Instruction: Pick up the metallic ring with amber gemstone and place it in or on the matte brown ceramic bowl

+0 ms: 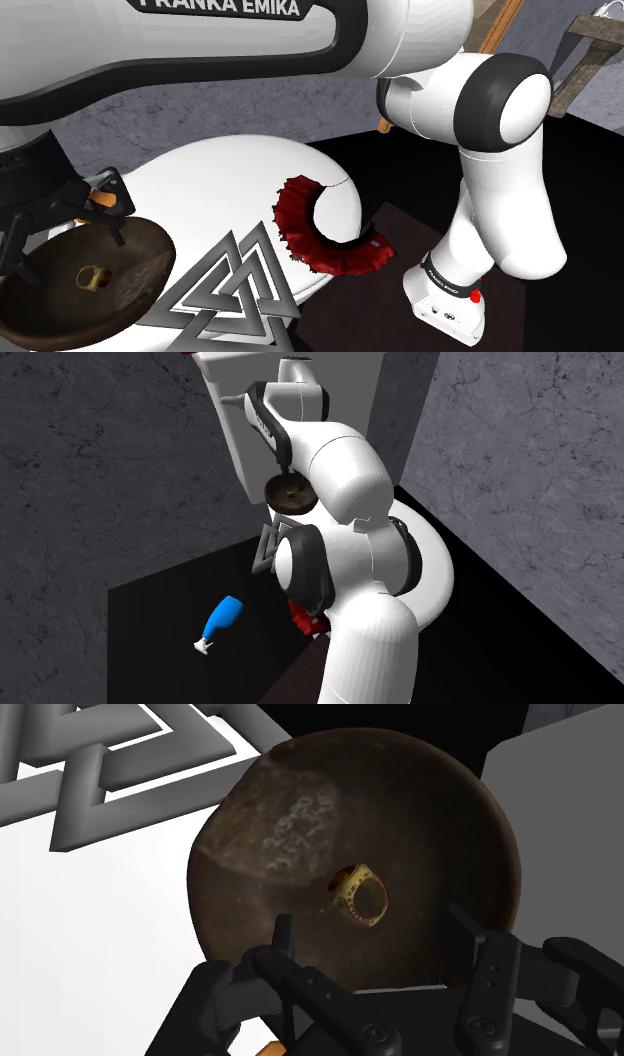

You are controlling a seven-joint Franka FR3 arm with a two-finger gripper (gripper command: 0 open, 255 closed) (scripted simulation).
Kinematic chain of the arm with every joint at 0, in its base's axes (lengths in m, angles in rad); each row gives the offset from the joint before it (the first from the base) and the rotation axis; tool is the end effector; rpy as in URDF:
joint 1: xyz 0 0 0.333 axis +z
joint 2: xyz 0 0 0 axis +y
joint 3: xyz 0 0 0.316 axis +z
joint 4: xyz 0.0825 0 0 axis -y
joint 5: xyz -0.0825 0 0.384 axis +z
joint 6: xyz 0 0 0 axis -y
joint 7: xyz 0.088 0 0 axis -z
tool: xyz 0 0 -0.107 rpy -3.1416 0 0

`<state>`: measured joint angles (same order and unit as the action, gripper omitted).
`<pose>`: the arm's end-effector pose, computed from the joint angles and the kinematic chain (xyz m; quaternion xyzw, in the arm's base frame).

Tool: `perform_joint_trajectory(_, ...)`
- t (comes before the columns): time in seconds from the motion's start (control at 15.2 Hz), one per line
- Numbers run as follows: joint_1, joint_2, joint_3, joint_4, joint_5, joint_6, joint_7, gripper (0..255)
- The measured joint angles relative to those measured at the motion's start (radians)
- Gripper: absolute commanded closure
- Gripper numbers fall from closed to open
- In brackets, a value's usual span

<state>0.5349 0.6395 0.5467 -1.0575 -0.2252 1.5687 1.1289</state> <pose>0.4541 0.5500 0.4926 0.9967 -0.0626 -0.0523 0.0010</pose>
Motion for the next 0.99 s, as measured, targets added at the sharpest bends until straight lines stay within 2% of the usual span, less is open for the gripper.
perform_joint_trajectory(0.26,0.0,0.0,0.0,0.0,0.0,0.0,0.0,0)
perform_joint_trajectory(0.66,0.08,0.093,-0.019,0.287,-0.031,-0.192,-0.012,0)
perform_joint_trajectory(0.99,0.085,0.098,-0.02,0.309,-0.033,-0.204,-0.015,0)
